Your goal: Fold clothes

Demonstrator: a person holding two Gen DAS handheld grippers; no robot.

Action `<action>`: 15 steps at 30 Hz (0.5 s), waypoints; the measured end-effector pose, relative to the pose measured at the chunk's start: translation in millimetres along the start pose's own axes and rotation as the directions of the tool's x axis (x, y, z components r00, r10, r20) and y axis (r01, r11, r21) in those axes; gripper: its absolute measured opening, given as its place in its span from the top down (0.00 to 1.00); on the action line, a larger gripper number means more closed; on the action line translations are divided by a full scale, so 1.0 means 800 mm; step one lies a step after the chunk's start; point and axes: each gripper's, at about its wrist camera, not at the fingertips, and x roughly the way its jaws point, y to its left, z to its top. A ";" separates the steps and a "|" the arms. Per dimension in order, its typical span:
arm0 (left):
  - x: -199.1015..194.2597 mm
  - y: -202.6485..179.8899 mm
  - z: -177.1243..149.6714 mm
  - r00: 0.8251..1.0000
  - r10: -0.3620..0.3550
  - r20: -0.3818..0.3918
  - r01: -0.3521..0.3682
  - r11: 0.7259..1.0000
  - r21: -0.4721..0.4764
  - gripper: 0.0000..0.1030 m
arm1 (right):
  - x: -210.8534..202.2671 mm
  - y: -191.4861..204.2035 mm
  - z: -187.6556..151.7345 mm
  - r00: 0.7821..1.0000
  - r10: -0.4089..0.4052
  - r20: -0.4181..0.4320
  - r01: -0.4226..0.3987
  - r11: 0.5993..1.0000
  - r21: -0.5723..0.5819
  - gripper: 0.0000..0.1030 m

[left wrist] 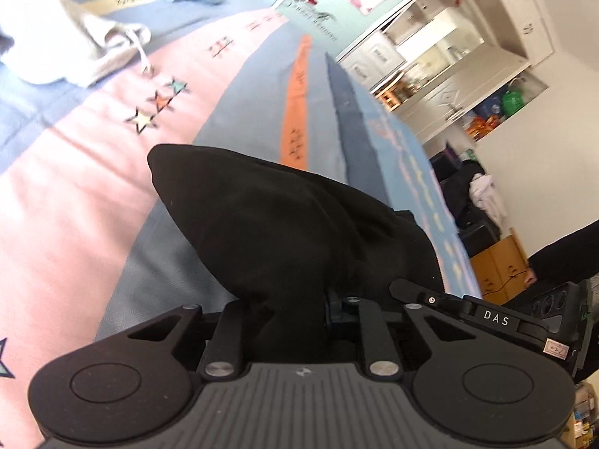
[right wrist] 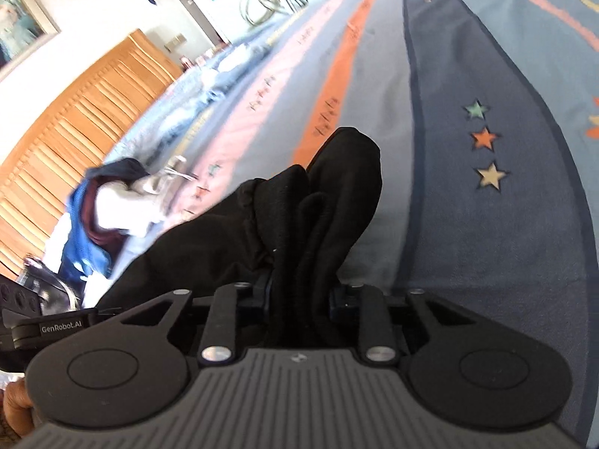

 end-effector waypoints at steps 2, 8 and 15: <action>-0.012 -0.001 0.000 1.000 -0.012 0.007 0.012 1.000 -0.005 0.80 | -0.012 0.004 0.000 0.999 0.030 0.020 -0.030 0.999 0.021 0.73; -0.046 -0.033 -0.014 0.998 -0.061 -0.032 0.063 0.997 0.050 0.80 | -0.060 0.010 -0.022 0.989 0.127 0.073 -0.133 0.986 0.098 0.73; -0.005 -0.123 -0.047 0.977 -0.123 -0.172 0.150 0.977 0.154 0.80 | -0.153 -0.040 -0.061 0.984 0.096 0.153 -0.127 0.970 0.207 0.73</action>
